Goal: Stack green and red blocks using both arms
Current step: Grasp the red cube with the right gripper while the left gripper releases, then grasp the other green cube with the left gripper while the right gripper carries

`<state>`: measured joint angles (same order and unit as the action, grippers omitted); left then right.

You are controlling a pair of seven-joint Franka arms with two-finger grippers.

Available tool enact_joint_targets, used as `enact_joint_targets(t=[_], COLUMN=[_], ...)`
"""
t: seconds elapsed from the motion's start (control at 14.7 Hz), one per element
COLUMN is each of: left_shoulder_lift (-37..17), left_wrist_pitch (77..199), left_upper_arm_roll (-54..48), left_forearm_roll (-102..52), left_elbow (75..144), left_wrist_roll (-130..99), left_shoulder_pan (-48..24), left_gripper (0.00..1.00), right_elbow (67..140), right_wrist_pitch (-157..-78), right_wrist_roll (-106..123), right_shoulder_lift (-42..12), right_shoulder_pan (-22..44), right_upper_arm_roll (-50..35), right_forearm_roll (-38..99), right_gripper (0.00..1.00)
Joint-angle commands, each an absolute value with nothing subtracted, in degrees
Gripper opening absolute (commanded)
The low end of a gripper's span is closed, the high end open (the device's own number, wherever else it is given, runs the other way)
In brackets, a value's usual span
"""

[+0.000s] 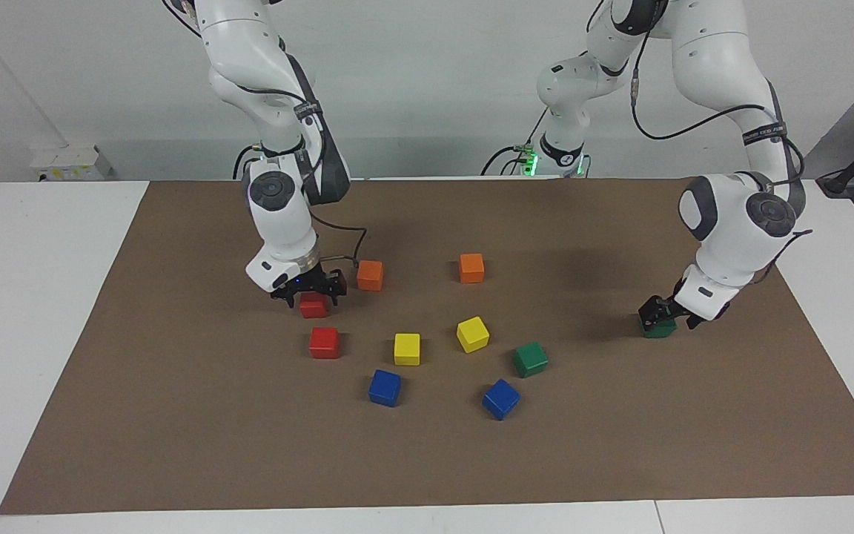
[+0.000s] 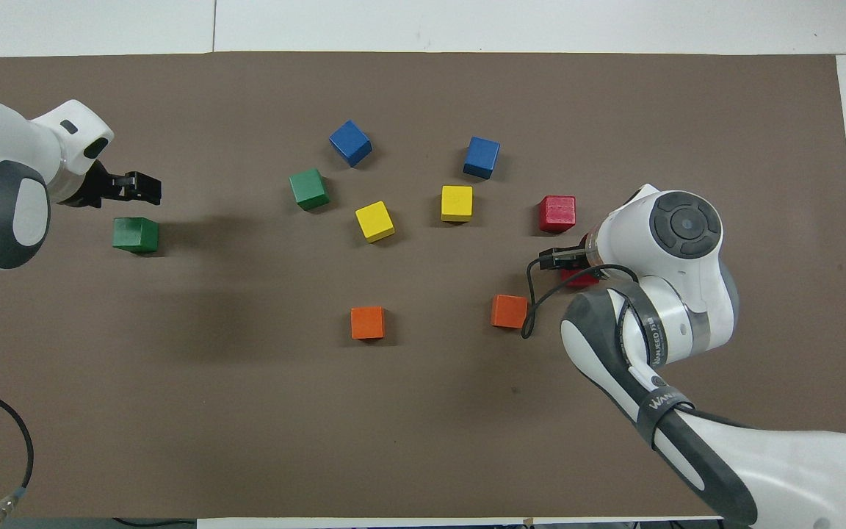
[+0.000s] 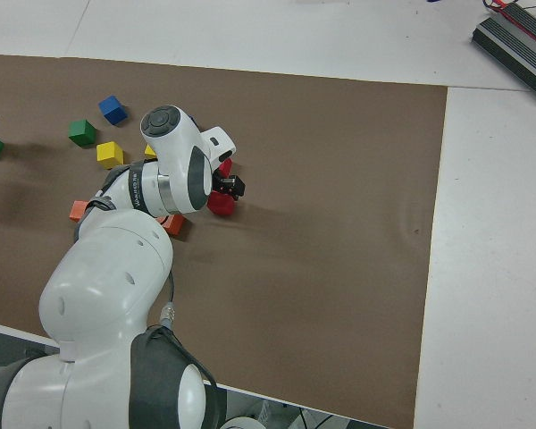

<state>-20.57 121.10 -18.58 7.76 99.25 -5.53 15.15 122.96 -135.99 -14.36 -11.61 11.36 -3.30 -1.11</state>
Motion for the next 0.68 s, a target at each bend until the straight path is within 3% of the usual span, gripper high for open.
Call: enact_joint_targets(t=[0.0,0.27,0.41,0.61], left_shoulder_lift=[-23.6,-25.5,-28.5,-30.2], left_wrist_pitch=[119.1,120.6,121.3,121.1], left_upper_arm_roll=[-18.0,-18.1,-18.0,-18.0], left_forearm_roll=[8.4,7.9,8.3,8.5], left_elbow=[94.1,92.8,89.8,87.5], left_wrist_roll=[-14.4,-27.4,-33.6,-41.0], left_shoulder_pan=[9.3,2.7,-1.6,-4.0], left_gripper=[1.00,1.00,1.00,1.00], right_elbow=[124.6,124.6,124.6,124.7], right_wrist_pitch=[-137.8,-138.8,-138.6,-138.0], right_wrist_roll=[-15.6,-15.7,-15.7,-16.5], right_shoulder_lift=[-10.9,-11.4,-11.4,-11.3], right_shoulder_pan=[10.9,10.9,10.9,10.8], right_upper_arm_roll=[-3.6,-3.6,-3.6,-3.6], right_forearm_roll=[-0.5,-0.5,-0.5,-0.5], right_gripper=[1.00,1.00,0.88,0.60])
